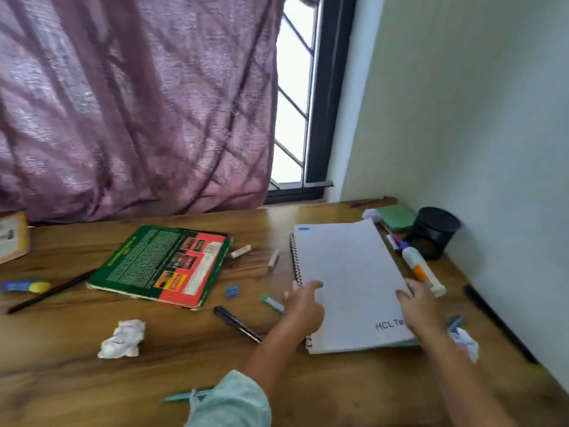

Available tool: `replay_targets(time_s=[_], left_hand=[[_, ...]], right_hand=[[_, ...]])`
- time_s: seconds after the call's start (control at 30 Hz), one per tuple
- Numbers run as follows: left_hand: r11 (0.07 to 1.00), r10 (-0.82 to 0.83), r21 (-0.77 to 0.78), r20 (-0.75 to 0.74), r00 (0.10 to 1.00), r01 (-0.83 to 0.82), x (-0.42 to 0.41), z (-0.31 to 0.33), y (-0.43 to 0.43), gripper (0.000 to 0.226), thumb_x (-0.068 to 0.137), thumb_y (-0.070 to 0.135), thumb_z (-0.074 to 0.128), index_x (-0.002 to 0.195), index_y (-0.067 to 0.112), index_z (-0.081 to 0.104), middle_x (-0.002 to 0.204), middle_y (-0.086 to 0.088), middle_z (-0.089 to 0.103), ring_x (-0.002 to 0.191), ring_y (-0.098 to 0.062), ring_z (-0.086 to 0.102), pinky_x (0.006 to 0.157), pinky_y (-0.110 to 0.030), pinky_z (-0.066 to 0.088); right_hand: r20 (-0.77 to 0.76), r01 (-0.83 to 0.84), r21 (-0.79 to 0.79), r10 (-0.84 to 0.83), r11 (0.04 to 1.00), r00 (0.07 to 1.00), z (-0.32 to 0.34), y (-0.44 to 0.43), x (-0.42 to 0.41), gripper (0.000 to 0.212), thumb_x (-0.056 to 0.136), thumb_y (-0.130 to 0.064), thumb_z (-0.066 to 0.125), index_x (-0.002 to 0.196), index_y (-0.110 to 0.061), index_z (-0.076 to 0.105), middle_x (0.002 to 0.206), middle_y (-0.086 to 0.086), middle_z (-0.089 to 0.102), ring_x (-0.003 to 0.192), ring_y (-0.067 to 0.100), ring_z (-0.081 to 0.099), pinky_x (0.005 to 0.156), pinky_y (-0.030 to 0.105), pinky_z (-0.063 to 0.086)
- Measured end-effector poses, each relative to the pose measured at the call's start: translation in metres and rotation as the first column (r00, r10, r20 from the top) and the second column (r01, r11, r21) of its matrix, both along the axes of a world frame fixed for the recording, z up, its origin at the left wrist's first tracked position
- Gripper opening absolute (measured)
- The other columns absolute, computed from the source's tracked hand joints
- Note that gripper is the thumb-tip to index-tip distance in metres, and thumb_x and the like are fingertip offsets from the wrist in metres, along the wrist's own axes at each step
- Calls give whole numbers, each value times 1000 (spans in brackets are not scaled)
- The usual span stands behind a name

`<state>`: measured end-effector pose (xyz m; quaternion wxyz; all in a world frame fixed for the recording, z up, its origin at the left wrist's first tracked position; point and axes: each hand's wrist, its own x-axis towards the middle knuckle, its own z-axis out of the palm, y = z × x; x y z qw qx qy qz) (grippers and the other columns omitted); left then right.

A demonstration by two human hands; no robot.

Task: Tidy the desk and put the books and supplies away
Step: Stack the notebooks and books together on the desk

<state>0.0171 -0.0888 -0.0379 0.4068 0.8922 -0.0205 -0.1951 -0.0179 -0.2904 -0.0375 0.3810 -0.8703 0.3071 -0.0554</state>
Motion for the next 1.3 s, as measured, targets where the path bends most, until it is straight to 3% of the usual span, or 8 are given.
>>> replay_targets(time_s=[0.1, 0.2, 0.3, 0.6, 0.73, 0.9, 1.13, 1.3], left_hand=[[989, -45, 142, 98, 994, 31, -8, -11, -6, 56, 91, 3, 36, 140, 30, 38, 155, -17, 12, 139, -33, 12, 115, -41, 21], [982, -64, 188, 146, 987, 36, -15, -16, -8, 56, 94, 4, 36, 144, 29, 30, 158, -17, -3, 143, -33, 1, 115, -41, 17], [984, -68, 171, 150, 986, 41, -13, -16, -12, 54, 97, 4, 35, 144, 29, 30, 158, -16, -9, 145, -33, -5, 116, -40, 15], [990, -34, 139, 150, 988, 13, -12, -9, -15, 40, 96, 11, 45, 132, 28, 41, 158, -13, 3, 143, -29, 4, 113, -35, 22], [993, -54, 112, 79, 995, 45, -5, 0, -2, 47, 93, 15, 53, 136, 28, 38, 156, -10, 17, 143, -27, 10, 113, -37, 21], [989, 108, 83, 155, 982, -122, -2, 19, 41, 56, 92, 21, 55, 142, 31, 33, 159, -6, 9, 146, -30, 6, 115, -44, 19], [878, 370, 208, 276, 887, -431, 8, 23, 172, 56, 88, 30, 61, 138, 22, 38, 150, -10, 31, 141, -29, 21, 115, -40, 18], [785, 512, 294, 186, 838, -545, 19, 22, 248, 59, 87, 38, 56, 138, 16, 36, 141, -15, 42, 133, -35, 31, 110, -41, 24]], right_hand=[[-131, -59, -122, 43, 991, 990, -9, 2, -4, 21, 96, -21, 51, 113, -9, 54, 115, 15, 59, 99, 32, 56, 82, 37, 45], [-190, -102, -231, 58, 968, 980, -14, 3, -5, 33, 95, -25, 50, 125, -11, 50, 127, 14, 50, 116, 34, 49, 95, 46, 44], [-209, -103, -300, 40, 949, 977, -13, 5, -4, 38, 98, -26, 45, 133, -13, 43, 134, 11, 44, 122, 31, 44, 94, 43, 44], [-215, -114, -379, 33, 918, 976, -15, 7, -4, 40, 98, -26, 43, 136, -15, 39, 136, 9, 40, 118, 27, 46, 87, 43, 49], [-249, -183, -422, 81, 888, 965, -4, 27, 5, 60, 95, -23, 47, 147, -13, 20, 152, 10, 21, 135, 32, 29, 103, 42, 41], [-187, -377, -478, 327, 793, 926, 14, 96, 28, 74, 92, -32, 51, 150, -13, 11, 155, 12, 11, 143, 34, 7, 115, 44, 21], [-176, -701, -352, 692, 620, 700, 21, 223, 74, 77, 85, -37, 59, 149, -19, 21, 152, 6, 23, 141, 28, 17, 115, 47, 21], [-296, -781, -293, 725, 551, 622, 25, 289, 131, 64, 85, -39, 58, 141, -19, 34, 144, 9, 35, 135, 31, 30, 109, 49, 26]])
